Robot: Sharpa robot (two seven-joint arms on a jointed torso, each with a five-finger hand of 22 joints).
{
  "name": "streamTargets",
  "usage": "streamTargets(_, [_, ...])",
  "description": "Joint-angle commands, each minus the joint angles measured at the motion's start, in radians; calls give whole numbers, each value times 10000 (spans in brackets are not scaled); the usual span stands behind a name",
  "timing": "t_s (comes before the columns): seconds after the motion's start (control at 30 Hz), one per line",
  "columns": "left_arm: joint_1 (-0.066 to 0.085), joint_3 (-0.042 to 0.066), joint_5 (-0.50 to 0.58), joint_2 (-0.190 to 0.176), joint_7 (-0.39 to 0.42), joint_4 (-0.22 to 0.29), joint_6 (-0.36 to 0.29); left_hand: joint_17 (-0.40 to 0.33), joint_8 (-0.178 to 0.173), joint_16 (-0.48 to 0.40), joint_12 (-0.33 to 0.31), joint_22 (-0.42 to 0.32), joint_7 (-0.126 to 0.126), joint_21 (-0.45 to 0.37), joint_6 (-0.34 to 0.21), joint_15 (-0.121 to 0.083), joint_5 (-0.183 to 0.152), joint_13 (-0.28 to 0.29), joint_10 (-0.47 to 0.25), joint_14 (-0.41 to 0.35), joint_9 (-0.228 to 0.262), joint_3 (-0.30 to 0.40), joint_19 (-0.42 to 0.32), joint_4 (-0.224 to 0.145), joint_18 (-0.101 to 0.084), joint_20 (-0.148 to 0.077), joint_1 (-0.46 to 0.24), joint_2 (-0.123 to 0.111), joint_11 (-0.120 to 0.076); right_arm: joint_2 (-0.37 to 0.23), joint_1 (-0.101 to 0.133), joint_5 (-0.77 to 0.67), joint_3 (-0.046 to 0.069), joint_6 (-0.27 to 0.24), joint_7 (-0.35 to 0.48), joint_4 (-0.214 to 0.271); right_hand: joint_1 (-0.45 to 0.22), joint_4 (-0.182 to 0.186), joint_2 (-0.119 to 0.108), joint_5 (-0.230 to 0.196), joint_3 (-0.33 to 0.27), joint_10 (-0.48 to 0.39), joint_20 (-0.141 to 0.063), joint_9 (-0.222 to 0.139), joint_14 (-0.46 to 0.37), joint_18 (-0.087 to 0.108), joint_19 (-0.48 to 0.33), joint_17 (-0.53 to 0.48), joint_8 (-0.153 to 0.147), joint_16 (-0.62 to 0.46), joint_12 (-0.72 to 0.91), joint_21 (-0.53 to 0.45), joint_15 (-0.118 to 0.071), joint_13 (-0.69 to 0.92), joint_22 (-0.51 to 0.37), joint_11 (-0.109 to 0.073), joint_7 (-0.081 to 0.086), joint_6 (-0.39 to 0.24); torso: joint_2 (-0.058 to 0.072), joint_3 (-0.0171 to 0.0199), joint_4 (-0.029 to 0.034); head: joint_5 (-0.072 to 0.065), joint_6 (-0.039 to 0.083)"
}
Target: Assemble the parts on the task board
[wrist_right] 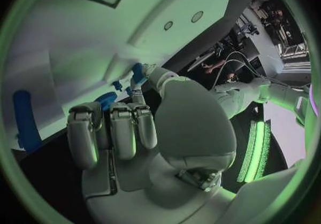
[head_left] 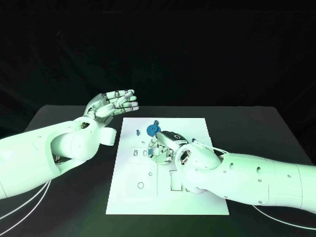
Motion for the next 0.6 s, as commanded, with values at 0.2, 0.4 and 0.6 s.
streamTargets(0.2, [6,5,-76,31,37,-4,171,64,74,135,71,19,606,70,30,-33,-45,-11,0,-14,14,101,87,-5,67,21,-73,-40,-27,106,-64,-433,-11,408,-185,-113,-127,35,-56,-14,-17,1041,-47,441,1009,-69,1046,2481,252,29,39,45,-75,2630,2629,-49,-24,-48,-7,8,6,17,-7])
streamTargets(0.4, [6,5,-76,28,31,-8,174,95,80,193,76,24,604,82,28,-36,-45,-12,-6,-29,15,113,92,-4,68,20,-78,-47,-28,133,-81,-492,-15,348,-206,-146,-231,58,-138,-44,-28,1041,-38,438,1006,-69,1046,2467,215,25,39,45,-59,2630,2629,-25,9,-153,-4,7,-2,34,-10])
streamTargets(0.6, [6,5,-76,25,25,-14,178,95,80,193,76,24,604,82,28,-36,-45,-12,-6,-29,15,113,92,-4,68,20,-78,-47,-28,140,-86,-515,-16,308,-201,-157,-309,76,-203,-68,-29,1041,-21,423,1000,-69,1046,2441,162,18,39,45,-33,2630,2629,10,52,-273,-4,13,-6,39,3])
